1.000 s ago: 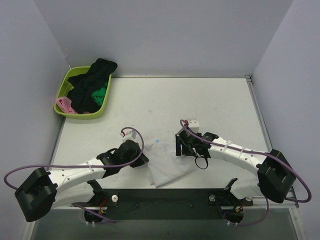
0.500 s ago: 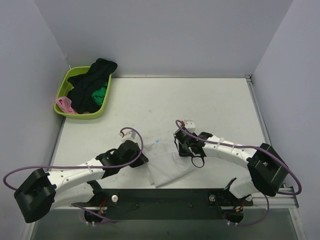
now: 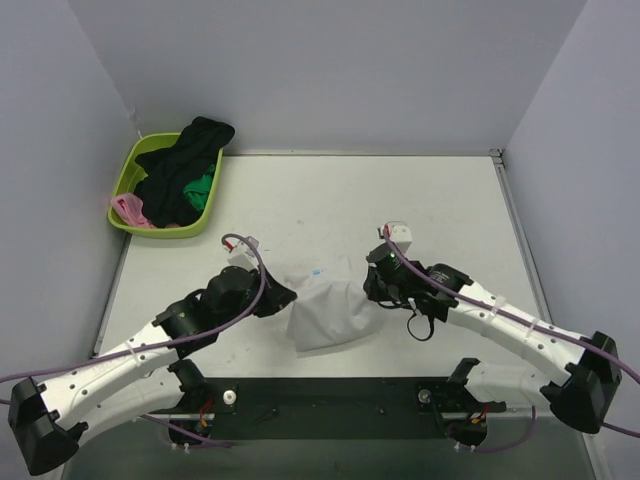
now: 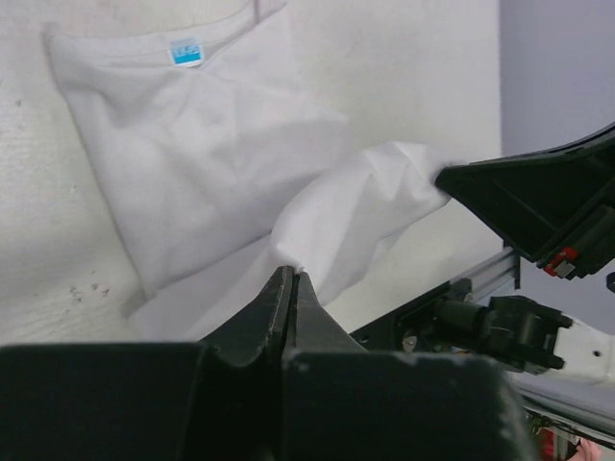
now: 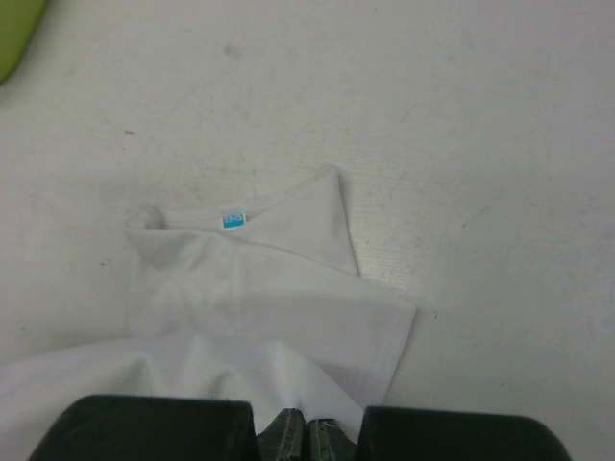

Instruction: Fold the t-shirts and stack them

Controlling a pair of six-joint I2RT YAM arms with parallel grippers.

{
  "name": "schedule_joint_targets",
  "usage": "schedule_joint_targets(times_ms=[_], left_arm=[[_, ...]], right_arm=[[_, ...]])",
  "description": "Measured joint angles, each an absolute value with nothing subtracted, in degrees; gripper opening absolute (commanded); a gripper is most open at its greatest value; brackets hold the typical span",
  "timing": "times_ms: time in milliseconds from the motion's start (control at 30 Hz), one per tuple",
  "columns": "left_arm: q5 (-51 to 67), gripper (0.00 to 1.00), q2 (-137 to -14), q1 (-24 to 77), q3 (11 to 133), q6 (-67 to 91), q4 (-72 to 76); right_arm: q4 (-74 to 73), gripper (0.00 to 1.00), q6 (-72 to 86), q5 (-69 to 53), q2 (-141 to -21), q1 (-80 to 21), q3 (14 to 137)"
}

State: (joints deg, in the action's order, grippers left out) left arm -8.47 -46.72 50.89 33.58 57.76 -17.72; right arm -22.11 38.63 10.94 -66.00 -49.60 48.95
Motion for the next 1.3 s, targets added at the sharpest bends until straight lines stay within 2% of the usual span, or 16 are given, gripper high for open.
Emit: schedule_joint_targets(times_ms=[167,400,633,933,1167,1200,1267,1300], left_arm=[[-9.4,0.00,-44.7,50.9,38.1,56.3,-19.4],[-10.7,0.00,-46.3,50.5,38.7,55.1,-21.0],[-10.4,0.00,-49.1,47.4,38.7,54.8,-20.7],[-6.8,0.00,-52.6,36.2,38.7,53.7,-17.4],[-4.4,0.00,-63.6,31.5,38.7,53.5,-10.3],[-4.3,0.00,-65.7,30.8,38.7,53.5,-8.7],[-4.6,0.00,-70.4,29.3,38.7,53.5,-5.6],[-5.1,0.00,-72.6,28.5,38.8,53.5,-3.9]], right_arm=[[-24.3,0.00,38.4,13.3,-62.0,-50.7,52.6],[-26.4,0.00,37.8,14.9,-64.3,-50.7,55.5],[-26.0,0.00,37.3,15.2,-70.1,-49.8,57.7],[-23.6,0.00,35.4,14.4,-78.9,-45.9,66.0],[-18.5,0.00,34.3,13.1,-90.3,-41.6,72.8],[-17.4,0.11,34.2,13.1,-92.4,-40.9,73.6],[-14.7,0.25,34.0,13.0,-96.7,-39.7,74.9],[-13.4,0.47,33.7,13.0,-98.9,-39.2,75.4]])
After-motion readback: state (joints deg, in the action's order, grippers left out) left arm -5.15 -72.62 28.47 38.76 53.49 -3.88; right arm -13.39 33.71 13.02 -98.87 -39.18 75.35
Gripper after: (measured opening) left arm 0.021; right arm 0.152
